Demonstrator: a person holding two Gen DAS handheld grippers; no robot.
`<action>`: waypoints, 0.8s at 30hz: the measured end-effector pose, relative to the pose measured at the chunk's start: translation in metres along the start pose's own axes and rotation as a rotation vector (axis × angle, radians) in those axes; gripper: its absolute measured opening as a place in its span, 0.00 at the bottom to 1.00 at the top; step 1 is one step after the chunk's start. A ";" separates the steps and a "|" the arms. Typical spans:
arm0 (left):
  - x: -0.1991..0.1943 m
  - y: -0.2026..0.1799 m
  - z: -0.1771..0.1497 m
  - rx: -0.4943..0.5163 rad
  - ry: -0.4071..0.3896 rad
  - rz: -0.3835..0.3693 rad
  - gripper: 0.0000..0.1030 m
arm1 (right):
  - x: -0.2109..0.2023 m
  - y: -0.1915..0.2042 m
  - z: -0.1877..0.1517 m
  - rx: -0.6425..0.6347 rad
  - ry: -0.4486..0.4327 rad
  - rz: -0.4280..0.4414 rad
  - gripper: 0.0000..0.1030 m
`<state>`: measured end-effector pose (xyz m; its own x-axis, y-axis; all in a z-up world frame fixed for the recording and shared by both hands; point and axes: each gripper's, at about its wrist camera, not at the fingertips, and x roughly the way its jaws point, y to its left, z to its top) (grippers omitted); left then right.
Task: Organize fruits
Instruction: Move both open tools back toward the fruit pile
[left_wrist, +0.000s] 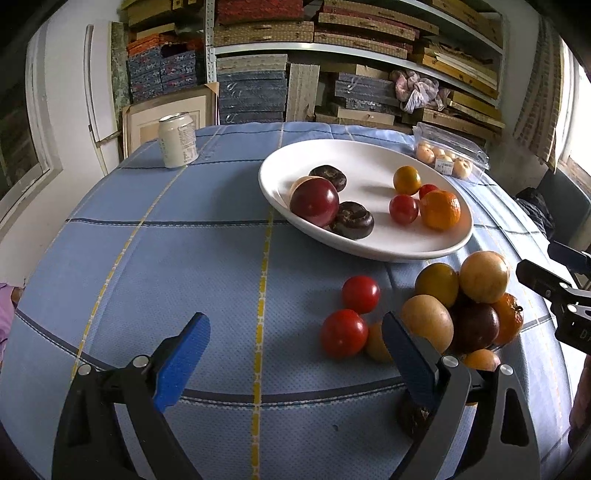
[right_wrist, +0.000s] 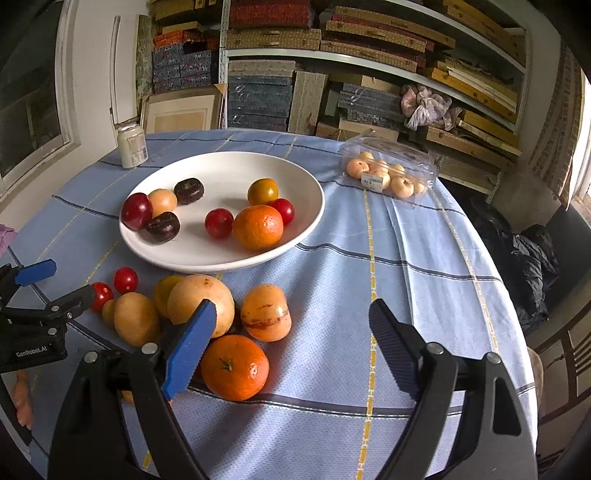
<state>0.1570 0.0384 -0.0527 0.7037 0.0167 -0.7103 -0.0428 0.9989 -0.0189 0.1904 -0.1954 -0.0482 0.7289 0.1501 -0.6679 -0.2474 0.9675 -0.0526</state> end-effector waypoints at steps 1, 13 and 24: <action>0.000 0.000 0.000 0.001 0.001 0.000 0.92 | 0.000 0.000 0.000 0.001 0.000 0.002 0.81; 0.000 -0.006 -0.001 0.026 0.006 -0.005 0.92 | 0.006 0.000 -0.004 0.001 0.016 0.010 0.83; 0.004 -0.018 -0.005 0.076 0.023 -0.021 0.92 | -0.001 -0.014 -0.021 0.108 0.089 0.257 0.84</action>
<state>0.1566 0.0206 -0.0586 0.6871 -0.0040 -0.7265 0.0264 0.9995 0.0194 0.1800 -0.2134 -0.0621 0.5911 0.3795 -0.7117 -0.3444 0.9167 0.2028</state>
